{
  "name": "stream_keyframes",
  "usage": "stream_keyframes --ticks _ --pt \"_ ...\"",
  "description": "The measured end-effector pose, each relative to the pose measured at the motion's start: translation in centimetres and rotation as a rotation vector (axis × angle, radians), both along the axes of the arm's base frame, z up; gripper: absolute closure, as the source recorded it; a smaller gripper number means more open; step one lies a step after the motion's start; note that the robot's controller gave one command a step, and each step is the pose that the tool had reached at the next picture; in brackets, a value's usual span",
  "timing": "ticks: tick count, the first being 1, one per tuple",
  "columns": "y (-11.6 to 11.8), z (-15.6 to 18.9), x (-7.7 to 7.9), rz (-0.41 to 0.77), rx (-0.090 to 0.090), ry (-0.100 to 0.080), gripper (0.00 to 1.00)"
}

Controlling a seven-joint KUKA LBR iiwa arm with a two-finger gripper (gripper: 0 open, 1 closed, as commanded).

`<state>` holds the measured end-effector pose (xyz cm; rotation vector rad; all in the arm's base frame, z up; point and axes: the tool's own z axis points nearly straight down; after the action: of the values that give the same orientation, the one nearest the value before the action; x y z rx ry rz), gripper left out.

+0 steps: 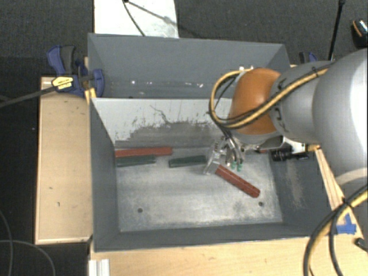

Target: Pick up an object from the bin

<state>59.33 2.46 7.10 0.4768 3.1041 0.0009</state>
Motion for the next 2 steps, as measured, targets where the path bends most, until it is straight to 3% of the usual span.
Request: stream_keyframes --ticks 1,2 --pt "-3.1 0.0 -4.0 0.05 -0.001 0.0 1.0" --pt "-3.5 7.5 -9.7 0.361 -0.001 0.0 1.0"
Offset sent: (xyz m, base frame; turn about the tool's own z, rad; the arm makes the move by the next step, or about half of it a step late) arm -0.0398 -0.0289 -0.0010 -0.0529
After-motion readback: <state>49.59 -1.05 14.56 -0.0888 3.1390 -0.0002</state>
